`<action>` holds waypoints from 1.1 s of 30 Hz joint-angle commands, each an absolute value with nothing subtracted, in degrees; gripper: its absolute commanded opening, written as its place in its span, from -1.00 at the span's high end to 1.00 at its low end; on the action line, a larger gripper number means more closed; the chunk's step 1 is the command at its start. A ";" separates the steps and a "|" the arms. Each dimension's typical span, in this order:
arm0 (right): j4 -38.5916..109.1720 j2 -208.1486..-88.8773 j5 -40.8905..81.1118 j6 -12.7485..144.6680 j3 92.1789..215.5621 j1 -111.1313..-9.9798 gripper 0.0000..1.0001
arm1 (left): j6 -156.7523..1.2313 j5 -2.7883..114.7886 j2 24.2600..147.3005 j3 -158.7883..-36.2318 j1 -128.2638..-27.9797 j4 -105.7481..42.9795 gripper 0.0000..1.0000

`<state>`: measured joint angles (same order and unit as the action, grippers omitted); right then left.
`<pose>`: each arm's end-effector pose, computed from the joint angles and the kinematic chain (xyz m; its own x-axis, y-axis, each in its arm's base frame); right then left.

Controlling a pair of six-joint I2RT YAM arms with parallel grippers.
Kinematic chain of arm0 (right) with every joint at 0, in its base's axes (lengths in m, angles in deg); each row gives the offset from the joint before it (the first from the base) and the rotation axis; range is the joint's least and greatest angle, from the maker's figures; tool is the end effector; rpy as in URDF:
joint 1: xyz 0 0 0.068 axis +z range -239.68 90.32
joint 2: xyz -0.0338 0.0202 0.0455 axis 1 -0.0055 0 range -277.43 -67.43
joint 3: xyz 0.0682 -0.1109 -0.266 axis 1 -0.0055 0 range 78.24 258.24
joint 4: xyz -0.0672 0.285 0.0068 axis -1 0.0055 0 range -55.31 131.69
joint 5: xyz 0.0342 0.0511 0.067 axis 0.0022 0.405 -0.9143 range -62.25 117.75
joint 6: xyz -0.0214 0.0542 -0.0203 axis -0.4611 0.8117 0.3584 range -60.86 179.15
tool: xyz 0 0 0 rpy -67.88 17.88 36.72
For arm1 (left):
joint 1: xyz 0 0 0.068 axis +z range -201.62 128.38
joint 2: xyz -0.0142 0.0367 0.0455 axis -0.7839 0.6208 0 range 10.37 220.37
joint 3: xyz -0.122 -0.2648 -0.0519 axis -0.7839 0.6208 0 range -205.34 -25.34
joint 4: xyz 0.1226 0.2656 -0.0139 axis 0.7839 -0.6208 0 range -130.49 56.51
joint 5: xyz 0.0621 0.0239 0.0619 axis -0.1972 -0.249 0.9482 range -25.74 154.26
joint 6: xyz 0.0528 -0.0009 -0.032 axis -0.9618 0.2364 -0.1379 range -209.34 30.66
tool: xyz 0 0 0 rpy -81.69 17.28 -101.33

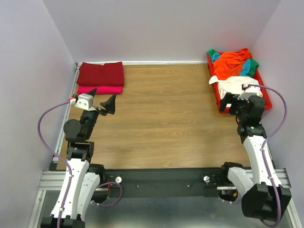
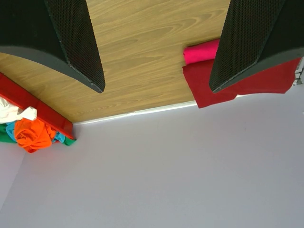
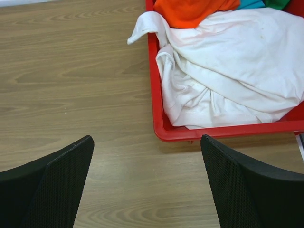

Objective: Fold and stack the t-shirts
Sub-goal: Grab the tshirt from the pile

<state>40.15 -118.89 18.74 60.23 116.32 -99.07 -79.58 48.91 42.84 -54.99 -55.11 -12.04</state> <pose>0.2368 -0.0318 0.2941 -0.3180 0.0715 -0.9454 0.0208 0.9974 0.0685 0.1694 -0.0226 0.3523 0.2618 -0.1797 -0.9483 0.3587 0.9302 -0.0772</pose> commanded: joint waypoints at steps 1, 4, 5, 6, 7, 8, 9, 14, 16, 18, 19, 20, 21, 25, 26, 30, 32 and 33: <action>38.56 -117.97 18.01 60.03 117.26 -99.35 -1.00 | -78.97 47.47 42.54 -55.49 -54.87 -12.04 -0.96; 38.74 -118.15 10.81 51.61 115.24 -99.35 -1.00 | -78.79 47.65 42.46 -55.57 -54.87 -12.22 -0.96; 39.87 -118.41 6.96 48.80 114.54 -99.35 -1.00 | -78.79 47.56 42.37 -55.58 -54.87 -12.39 -0.96; 42.49 -118.76 5.62 43.55 114.71 -99.26 -1.00 | -78.88 47.56 42.28 -55.66 -54.87 -12.31 -0.96; 43.74 -119.63 4.39 41.85 115.15 -99.26 -1.00 | -78.79 47.56 42.19 -55.66 -54.87 -12.48 -0.96; 45.49 -120.25 2.55 40.53 116.80 -99.26 -1.00 | -78.71 47.74 41.93 -55.58 -54.87 -12.57 -0.96; 46.38 -120.69 1.74 39.99 117.69 -99.26 -1.00 | -78.71 47.82 41.93 -55.58 -54.87 -12.57 -0.96; 49.63 -127.43 4.54 42.26 127.79 -99.35 -1.00 | -78.27 47.83 41.58 -55.57 -55.14 -12.92 -0.96; 51.74 -131.40 6.56 44.11 133.77 -99.26 -1.00 | -78.18 48.09 41.40 -55.66 -55.14 -13.18 -0.96; 53.06 -136.92 7.97 45.69 137.11 -99.26 -1.00 | -78.18 48.44 40.96 -55.66 -55.14 -13.36 -0.96; 53.06 -140.35 9.89 46.74 139.56 -99.26 -1.00 | -78.18 48.62 40.61 -55.58 -55.22 -13.36 -0.96; 53.06 -140.38 10.43 47.19 140.54 -99.35 -1.00 | -78.18 48.62 40.43 -55.58 -55.23 -13.45 -0.96; 53.24 -142.03 10.87 47.63 141.51 -99.26 -1.00 | -78.18 48.70 40.17 -55.58 -55.40 -13.36 -0.96; 53.94 -153.44 13.59 50.09 148.01 -99.26 -0.98 | -78.44 49.14 39.73 -55.49 -55.93 -13.45 -0.96; 54.55 -155.13 14.73 50.44 150.89 -99.26 -0.92 | -78.53 49.23 39.73 -55.49 -56.19 -13.36 -0.96; 56.31 -163.22 17.55 51.58 156.62 -99.35 -0.76 | -78.79 49.41 39.82 -55.49 -56.89 -13.45 -0.96; 56.84 -166.46 18.17 51.59 158.38 -99.26 -0.67 | -79.06 49.67 39.64 -55.49 -57.24 -13.45 -0.96; 56.93 -167.27 18.17 51.59 158.83 -99.26 -0.61 | -78.97 49.58 39.55 -55.49 -57.42 -13.54 -0.96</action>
<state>53.68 -164.25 14.78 50.13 154.92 -99.07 -78.71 48.84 40.22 -54.97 -56.70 -13.06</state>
